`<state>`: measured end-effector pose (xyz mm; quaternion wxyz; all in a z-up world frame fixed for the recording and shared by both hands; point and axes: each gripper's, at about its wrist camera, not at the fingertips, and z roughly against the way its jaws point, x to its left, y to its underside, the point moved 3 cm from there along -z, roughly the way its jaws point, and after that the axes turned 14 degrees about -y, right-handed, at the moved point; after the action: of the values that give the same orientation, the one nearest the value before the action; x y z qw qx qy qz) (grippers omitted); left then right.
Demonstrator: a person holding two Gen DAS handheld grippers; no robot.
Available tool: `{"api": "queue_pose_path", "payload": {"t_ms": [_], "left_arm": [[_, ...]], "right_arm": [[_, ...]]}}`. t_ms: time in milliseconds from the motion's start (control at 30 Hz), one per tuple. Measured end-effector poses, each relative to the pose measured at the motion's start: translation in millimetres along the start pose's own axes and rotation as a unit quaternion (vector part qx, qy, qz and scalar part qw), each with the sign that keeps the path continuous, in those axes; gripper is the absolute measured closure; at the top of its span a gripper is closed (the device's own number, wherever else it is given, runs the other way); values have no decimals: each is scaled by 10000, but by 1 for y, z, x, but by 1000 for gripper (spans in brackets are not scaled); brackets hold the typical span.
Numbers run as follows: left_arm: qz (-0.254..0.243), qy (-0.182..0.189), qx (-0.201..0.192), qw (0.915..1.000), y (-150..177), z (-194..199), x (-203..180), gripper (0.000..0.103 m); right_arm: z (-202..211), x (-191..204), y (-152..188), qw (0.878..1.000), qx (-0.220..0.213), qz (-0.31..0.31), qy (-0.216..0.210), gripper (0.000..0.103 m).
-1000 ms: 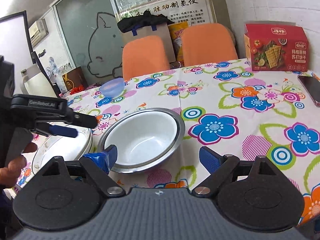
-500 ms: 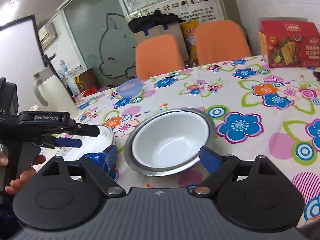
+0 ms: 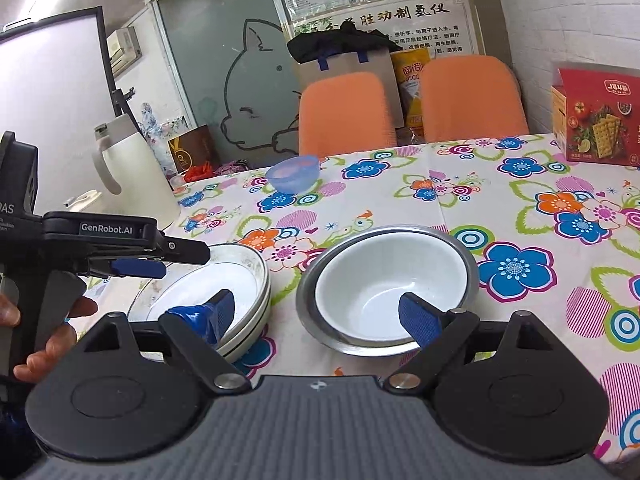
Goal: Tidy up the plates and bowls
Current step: 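Move the left tool to the translucent blue bowl, then grasp the rim of the blue bowl with the left tool and lift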
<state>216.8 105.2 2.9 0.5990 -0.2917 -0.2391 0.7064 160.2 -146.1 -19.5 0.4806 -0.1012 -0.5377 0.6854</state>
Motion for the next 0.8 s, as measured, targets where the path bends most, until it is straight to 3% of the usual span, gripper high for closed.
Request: {"api": "queue_pose_path", "payload": {"t_ms": [300,400,533,800], "left_arm": [[-99,-18,-90,9999,0,5,7,16],[-54,-65,-117,9999,-10,-2,15,16],[-20,-306,-168,9994,-28,-10,31,16],[-12,-695,-260,9972,-76,-32,61,16]], "right_arm": [[-3,28,-8,9992,0,394,-92,27],[-25,35,-26,9967,115,800,-47,27],[-65,40,-57,9903,273,1324,312,27],[-125,36,-94,9852,530,1610,250,27]]}}
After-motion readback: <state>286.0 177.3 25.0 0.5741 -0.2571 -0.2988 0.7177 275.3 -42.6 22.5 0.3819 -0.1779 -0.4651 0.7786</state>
